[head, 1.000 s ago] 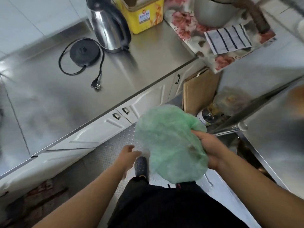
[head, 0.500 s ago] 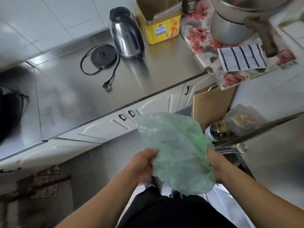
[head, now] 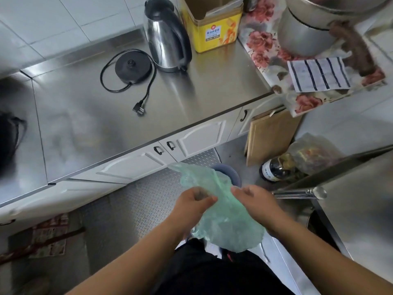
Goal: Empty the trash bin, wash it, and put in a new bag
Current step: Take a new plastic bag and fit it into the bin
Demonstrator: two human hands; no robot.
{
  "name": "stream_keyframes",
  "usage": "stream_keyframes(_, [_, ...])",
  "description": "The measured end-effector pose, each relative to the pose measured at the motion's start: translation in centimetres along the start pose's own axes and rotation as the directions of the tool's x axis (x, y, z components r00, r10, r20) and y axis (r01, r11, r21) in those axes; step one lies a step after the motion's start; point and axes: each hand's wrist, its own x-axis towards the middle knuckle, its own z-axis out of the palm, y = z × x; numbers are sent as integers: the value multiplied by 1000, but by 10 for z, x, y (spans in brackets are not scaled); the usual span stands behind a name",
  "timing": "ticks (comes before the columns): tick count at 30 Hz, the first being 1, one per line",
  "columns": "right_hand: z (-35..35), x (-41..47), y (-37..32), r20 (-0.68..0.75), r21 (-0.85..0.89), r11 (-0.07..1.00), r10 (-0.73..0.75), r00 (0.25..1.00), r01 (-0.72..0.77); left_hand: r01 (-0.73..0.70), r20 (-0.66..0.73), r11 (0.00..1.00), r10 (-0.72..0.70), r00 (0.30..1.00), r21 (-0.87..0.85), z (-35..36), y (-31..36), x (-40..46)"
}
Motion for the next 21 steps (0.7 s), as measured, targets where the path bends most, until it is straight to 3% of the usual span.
stream_keyframes(2, [21,-20,-16,295,210,969,66,953,-132,5,-10,999,-4,1000,32,4,0,0])
stream_keyframes(4, [42,-25,-19,393,350,904,95,915,-245,29,14,998,-30,999,59,9,-3,3])
stream_keyframes(7, [67,-17,-19,323,528,791,150,934,-310,34,29,975,-41,999,221,18,-7,11])
stream_keyframes(10, [78,-5,-18,216,560,773,213,953,-299,14,34,942,-28,999,336,24,-9,18])
stream_keyframes(14, [79,8,-15,175,575,748,283,943,-331,31,37,971,-41,998,235,21,-8,21])
stream_keyframes(18, [70,19,-19,230,720,567,348,909,-399,102,146,992,-111,983,67,5,-9,26])
stream_keyframes(21, [54,28,-19,272,796,437,359,893,-419,207,62,977,-204,977,-46,-10,-9,30])
